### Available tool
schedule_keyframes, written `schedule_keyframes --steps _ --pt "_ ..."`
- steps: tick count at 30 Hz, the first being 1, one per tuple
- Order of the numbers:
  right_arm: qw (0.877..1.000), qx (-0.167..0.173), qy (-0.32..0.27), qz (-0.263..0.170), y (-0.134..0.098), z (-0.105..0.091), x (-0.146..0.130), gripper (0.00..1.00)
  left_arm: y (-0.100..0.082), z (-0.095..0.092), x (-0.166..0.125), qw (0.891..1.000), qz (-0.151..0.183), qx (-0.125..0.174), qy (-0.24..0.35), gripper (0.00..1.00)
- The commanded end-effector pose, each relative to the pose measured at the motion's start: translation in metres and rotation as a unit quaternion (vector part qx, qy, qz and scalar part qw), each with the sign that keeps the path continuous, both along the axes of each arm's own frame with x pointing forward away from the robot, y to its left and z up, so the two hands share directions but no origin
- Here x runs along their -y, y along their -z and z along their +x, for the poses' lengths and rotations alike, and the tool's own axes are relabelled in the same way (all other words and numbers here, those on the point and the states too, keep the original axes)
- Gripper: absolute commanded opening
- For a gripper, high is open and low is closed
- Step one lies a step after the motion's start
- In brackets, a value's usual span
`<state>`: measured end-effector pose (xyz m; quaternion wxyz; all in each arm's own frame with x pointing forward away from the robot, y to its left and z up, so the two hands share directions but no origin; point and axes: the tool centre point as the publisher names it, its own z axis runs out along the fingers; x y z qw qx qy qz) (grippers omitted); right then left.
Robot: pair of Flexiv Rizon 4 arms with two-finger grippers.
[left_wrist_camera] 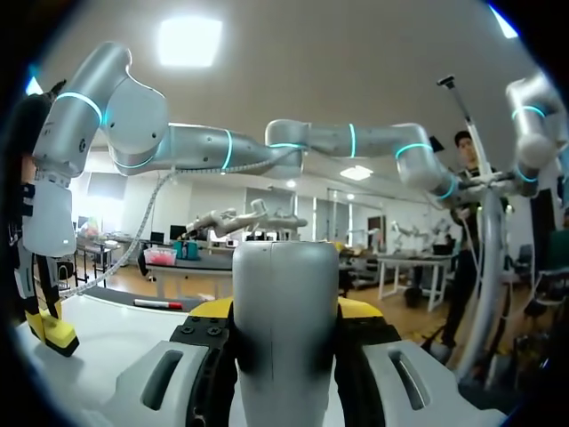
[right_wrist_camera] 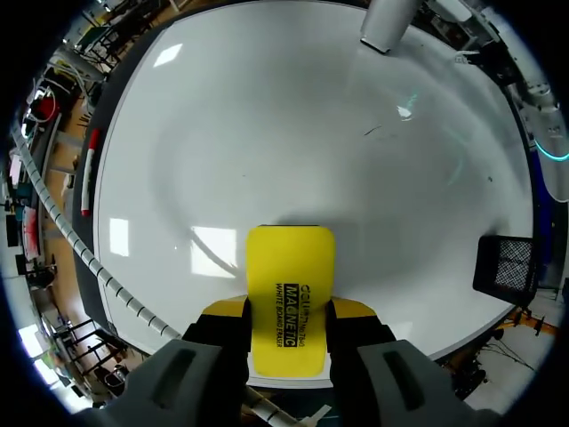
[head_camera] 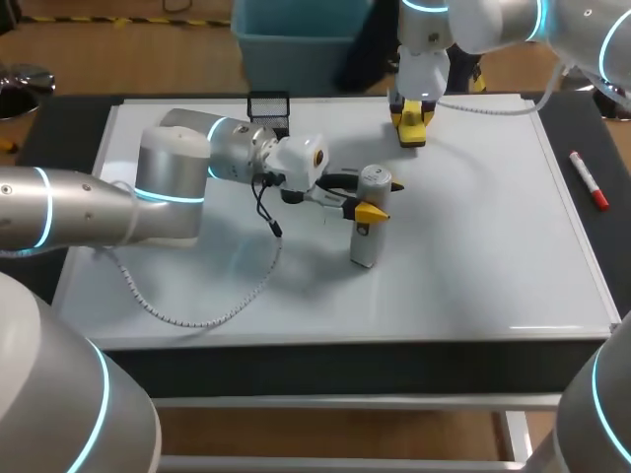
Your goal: Pick up the inspection probe, press it on each red-marked spot on the whiteboard one by one, put down the probe, pick up the eraser, and wipe off all the red marks.
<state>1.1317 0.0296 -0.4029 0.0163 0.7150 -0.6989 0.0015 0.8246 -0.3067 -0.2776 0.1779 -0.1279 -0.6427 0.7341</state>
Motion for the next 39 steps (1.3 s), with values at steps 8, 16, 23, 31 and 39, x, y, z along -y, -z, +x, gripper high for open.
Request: schedule_keyframes --steps 8,16,23,31,39 --pt "1.000 -0.002 -0.001 -0.001 -0.001 0.002 0.000 0.00 0.000 0.000 -0.001 1.000 -0.004 0.004 0.000 0.00" --pt "1.000 -0.002 -0.001 -0.001 -0.001 0.002 0.000 0.00 -0.018 0.008 -0.014 1.000 -0.014 0.014 -0.012 0.00" --pt "1.000 -0.002 -0.001 -0.001 -0.001 0.002 0.000 0.00 -0.033 0.028 -0.041 0.999 -0.019 0.025 -0.042 0.00" --pt "1.000 -0.002 -0.001 -0.001 -0.001 0.002 0.000 0.00 -0.042 0.056 -0.086 0.995 -0.023 0.031 -0.097 0.00" --pt "1.000 -0.002 -0.001 -0.001 -0.001 0.002 0.000 0.00 -0.047 0.086 -0.138 0.987 -0.017 0.047 -0.152 0.00"
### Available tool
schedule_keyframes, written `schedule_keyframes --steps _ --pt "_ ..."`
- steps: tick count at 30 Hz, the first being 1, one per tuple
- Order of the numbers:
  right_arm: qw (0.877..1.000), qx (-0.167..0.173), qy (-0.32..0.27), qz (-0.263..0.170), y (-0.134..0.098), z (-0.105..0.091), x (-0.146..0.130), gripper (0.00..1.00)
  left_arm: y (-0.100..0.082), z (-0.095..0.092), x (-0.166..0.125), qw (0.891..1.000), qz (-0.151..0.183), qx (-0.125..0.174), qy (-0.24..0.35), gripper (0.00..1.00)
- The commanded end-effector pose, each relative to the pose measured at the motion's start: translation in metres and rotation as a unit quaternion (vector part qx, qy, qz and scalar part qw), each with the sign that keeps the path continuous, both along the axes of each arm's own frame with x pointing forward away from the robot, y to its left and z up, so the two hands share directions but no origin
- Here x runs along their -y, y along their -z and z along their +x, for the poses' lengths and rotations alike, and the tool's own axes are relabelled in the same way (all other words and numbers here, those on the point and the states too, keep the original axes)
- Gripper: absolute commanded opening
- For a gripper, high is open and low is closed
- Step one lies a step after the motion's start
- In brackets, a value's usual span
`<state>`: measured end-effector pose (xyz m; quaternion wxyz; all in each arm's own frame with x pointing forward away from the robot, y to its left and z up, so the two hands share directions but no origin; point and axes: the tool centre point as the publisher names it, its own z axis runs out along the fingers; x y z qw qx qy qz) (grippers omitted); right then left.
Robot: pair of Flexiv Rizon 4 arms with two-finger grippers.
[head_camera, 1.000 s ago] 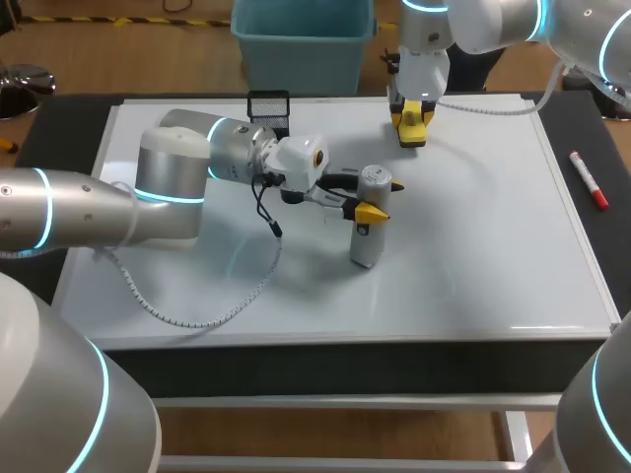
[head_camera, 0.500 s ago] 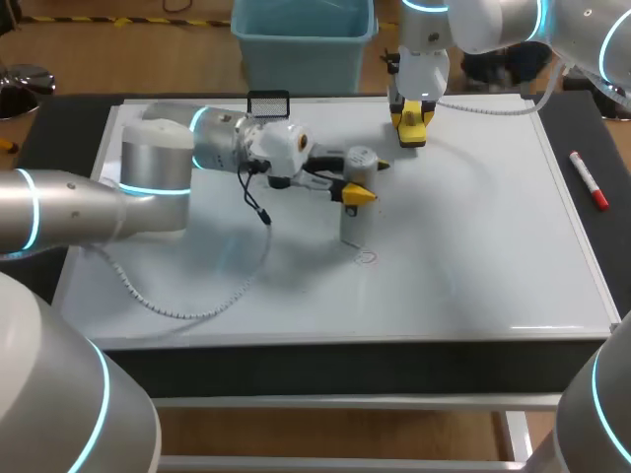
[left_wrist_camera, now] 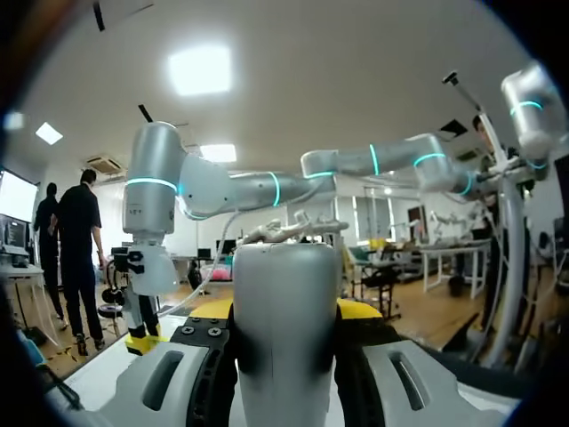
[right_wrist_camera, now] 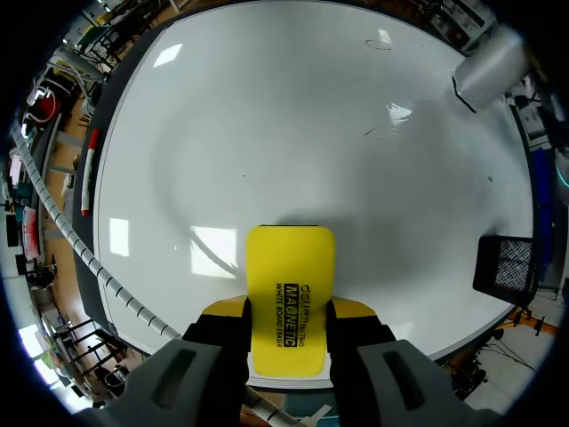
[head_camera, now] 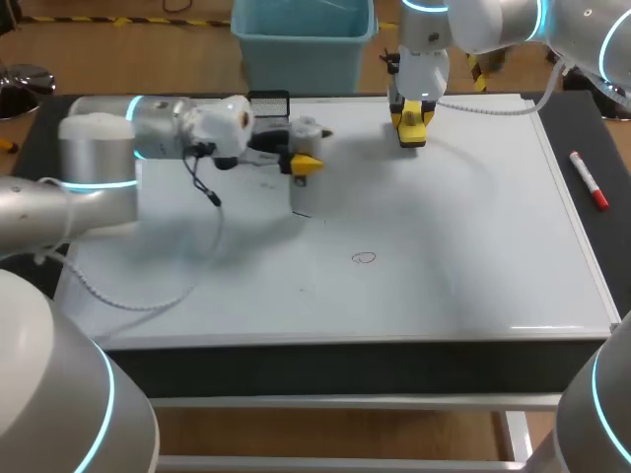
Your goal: Pick up the inspection probe, press it on each red-marked spot on the whiteboard one by one, put down the probe, pick up the eraser, and wipe off all the red marks.
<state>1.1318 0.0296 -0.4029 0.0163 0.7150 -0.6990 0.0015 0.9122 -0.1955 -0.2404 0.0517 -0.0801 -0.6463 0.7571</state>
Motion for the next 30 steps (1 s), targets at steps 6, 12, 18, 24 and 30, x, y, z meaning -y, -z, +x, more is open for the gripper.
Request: schedule_keyframes --steps 6,12,18,24,30 --pt "1.000 -0.002 -0.001 -0.001 -0.001 0.002 0.000 0.00 -0.011 0.020 -0.064 0.998 0.006 0.012 -0.062 0.00" --pt "1.000 -0.002 -0.001 -0.001 -0.001 0.002 0.000 0.00 -0.010 0.040 -0.093 0.997 0.014 0.028 -0.074 0.00" --pt "1.000 -0.002 -0.001 -0.001 -0.001 0.002 0.000 0.00 -0.001 0.054 -0.113 0.996 0.014 0.027 -0.089 0.00" --pt "1.000 -0.002 -0.001 -0.001 -0.001 0.002 0.000 0.00 0.001 0.072 -0.135 0.994 0.007 0.026 -0.110 0.00" --pt "1.000 -0.002 -0.001 -0.001 -0.001 0.002 0.000 0.00 -0.001 0.095 -0.158 0.991 0.008 0.033 -0.127 0.00"
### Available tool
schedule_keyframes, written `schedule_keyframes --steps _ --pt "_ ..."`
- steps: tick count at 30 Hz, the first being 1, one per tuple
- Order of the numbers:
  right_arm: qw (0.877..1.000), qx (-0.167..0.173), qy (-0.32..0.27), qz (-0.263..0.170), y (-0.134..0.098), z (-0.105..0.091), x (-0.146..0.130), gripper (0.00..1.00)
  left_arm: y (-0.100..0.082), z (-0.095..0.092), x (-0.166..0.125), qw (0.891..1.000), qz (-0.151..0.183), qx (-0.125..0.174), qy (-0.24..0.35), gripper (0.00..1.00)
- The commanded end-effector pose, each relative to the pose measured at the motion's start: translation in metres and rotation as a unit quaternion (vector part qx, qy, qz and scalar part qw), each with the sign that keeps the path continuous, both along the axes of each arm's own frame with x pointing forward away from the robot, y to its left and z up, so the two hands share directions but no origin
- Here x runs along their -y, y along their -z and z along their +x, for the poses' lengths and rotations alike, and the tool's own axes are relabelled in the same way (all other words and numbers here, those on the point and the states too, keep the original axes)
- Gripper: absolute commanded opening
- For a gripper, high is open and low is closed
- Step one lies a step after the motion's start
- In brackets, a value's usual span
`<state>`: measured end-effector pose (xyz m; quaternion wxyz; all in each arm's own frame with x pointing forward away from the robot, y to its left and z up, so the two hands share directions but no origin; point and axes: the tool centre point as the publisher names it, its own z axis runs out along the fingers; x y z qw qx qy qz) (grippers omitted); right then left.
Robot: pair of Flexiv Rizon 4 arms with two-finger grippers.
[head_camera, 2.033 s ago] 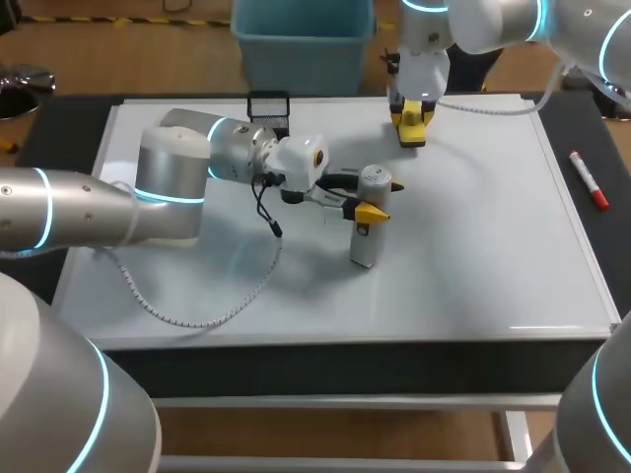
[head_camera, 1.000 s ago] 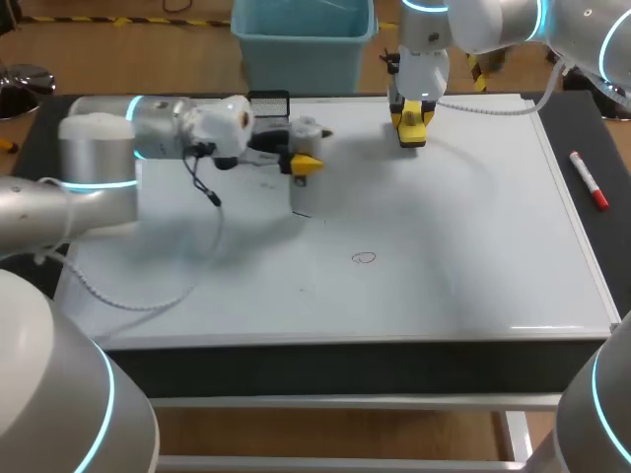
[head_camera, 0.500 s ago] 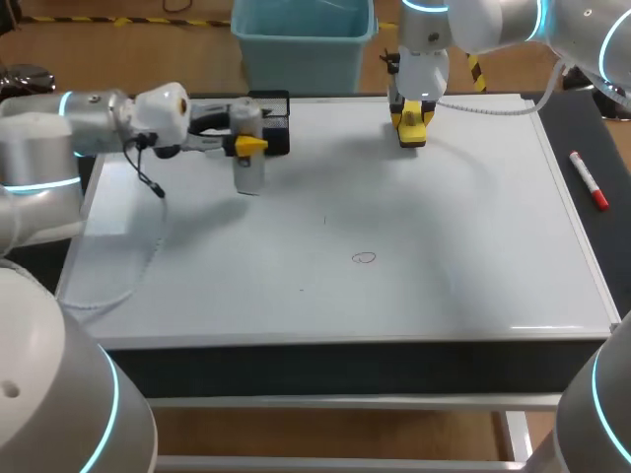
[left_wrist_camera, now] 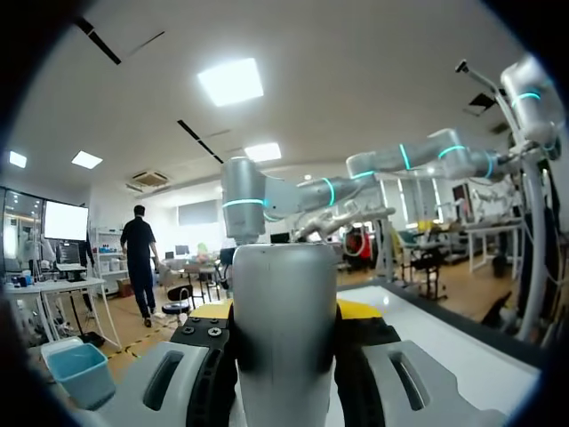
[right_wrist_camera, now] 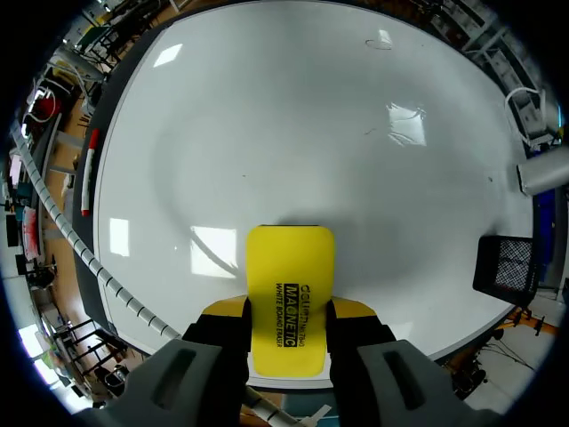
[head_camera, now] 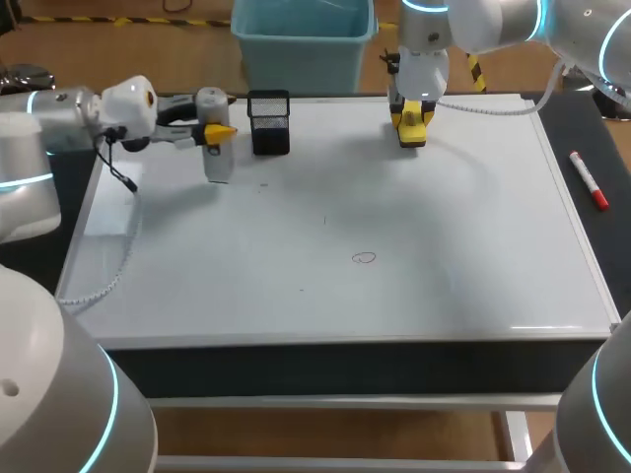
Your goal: Pick up the inspection probe, press it on each red-marked spot on the whiteboard one by one, put down the probe, pick up the eraser, and wipe off all the red marks.
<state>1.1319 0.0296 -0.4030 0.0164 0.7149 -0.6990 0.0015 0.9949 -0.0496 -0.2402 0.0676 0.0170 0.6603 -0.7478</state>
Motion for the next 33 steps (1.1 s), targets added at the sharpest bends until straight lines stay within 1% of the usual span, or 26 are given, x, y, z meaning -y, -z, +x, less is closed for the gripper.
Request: schedule_keyframes --steps 1,7,12,18,26,33 --pt "1.000 -0.002 -0.001 -0.001 -0.001 0.002 0.000 0.00 -0.001 0.015 -0.016 1.000 -0.005 0.004 0.004 0.00" --pt "1.000 -0.002 -0.001 -0.001 -0.001 0.002 0.000 0.00 0.000 0.035 -0.032 1.000 -0.002 0.003 -0.005 0.00" --pt "1.000 -0.002 -0.001 -0.001 -0.001 0.002 0.000 0.00 0.003 0.046 -0.039 1.000 -0.003 0.001 -0.005 0.00" --pt "1.000 -0.002 -0.001 -0.001 -0.001 0.002 0.000 0.00 0.006 0.053 -0.043 1.000 -0.005 0.002 -0.008 0.00" --pt "1.000 -0.002 -0.001 -0.001 -0.001 0.002 0.000 0.00 0.004 0.064 -0.055 1.000 -0.016 0.003 -0.022 0.00" --pt "1.000 -0.002 -0.001 -0.001 -0.001 0.002 0.000 0.00 0.003 0.065 -0.057 1.000 -0.017 0.003 -0.023 0.00"
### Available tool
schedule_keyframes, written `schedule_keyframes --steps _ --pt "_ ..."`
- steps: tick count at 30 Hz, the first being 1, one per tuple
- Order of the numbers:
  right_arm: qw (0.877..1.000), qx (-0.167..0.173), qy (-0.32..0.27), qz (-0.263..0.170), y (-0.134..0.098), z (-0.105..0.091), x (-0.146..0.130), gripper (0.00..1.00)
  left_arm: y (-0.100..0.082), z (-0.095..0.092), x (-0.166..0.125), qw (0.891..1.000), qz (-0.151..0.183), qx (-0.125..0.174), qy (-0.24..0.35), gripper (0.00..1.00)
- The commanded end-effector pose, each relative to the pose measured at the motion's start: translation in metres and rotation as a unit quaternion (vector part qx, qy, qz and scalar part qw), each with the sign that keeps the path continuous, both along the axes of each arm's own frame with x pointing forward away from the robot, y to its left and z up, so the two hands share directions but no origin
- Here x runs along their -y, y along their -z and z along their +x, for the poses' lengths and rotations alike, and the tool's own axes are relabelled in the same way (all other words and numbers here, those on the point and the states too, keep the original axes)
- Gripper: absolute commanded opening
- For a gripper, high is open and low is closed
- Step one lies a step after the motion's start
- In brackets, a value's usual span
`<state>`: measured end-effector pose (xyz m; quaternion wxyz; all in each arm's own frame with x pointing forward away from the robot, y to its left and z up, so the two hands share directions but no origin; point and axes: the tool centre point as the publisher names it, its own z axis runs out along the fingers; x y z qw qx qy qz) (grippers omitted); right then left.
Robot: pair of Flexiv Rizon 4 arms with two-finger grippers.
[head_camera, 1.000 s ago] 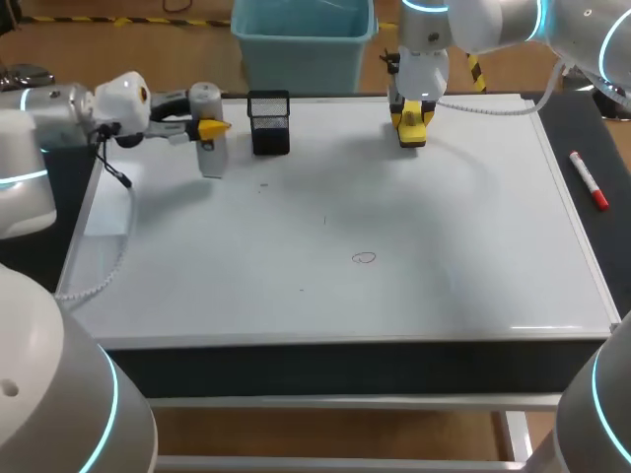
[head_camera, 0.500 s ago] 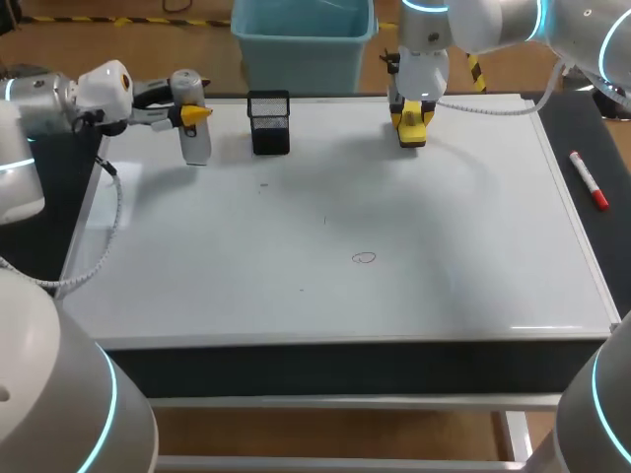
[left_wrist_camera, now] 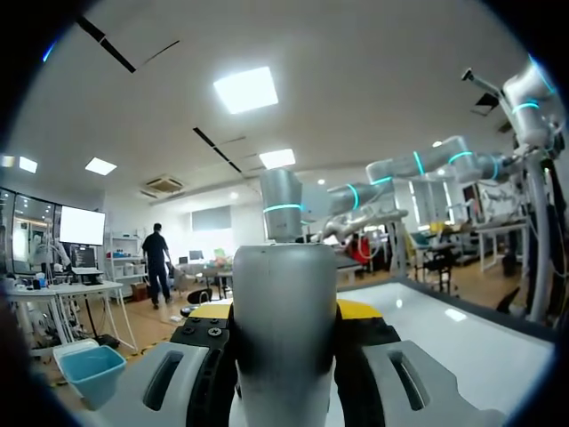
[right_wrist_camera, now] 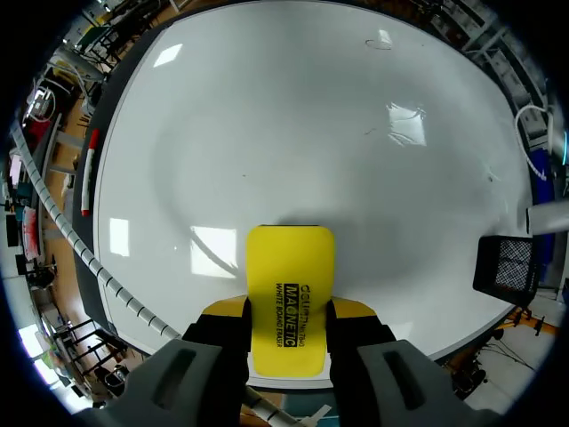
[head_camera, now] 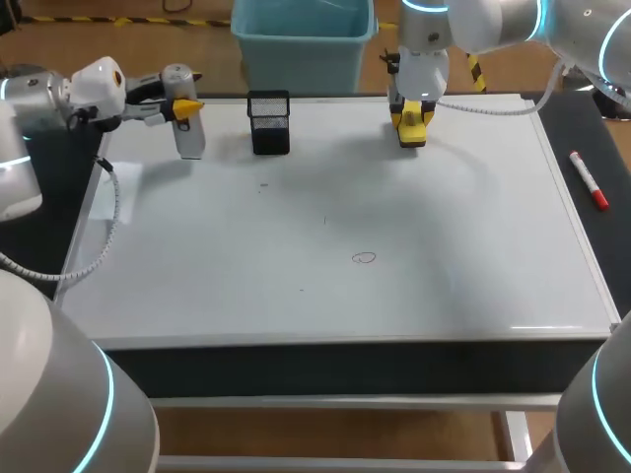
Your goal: Pick up the inspection probe, press it on each red-marked spot on the whiteboard one by one, put down the probe, pick up the eraser, and wipe off all the red marks.
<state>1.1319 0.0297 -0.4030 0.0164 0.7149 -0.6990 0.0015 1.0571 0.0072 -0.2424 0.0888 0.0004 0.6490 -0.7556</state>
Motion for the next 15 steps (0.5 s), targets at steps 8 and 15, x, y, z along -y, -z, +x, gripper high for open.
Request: schedule_keyframes --steps 8,15 --pt "1.000 0.000 -0.002 -0.003 -0.004 0.002 0.000 0.00 0.000 0.003 0.000 1.000 -0.002 0.000 0.003 0.00" --pt "0.999 0.030 -0.037 -0.002 -0.021 -0.034 -0.035 0.00 0.000 0.003 0.000 1.000 -0.002 0.000 0.003 0.00"
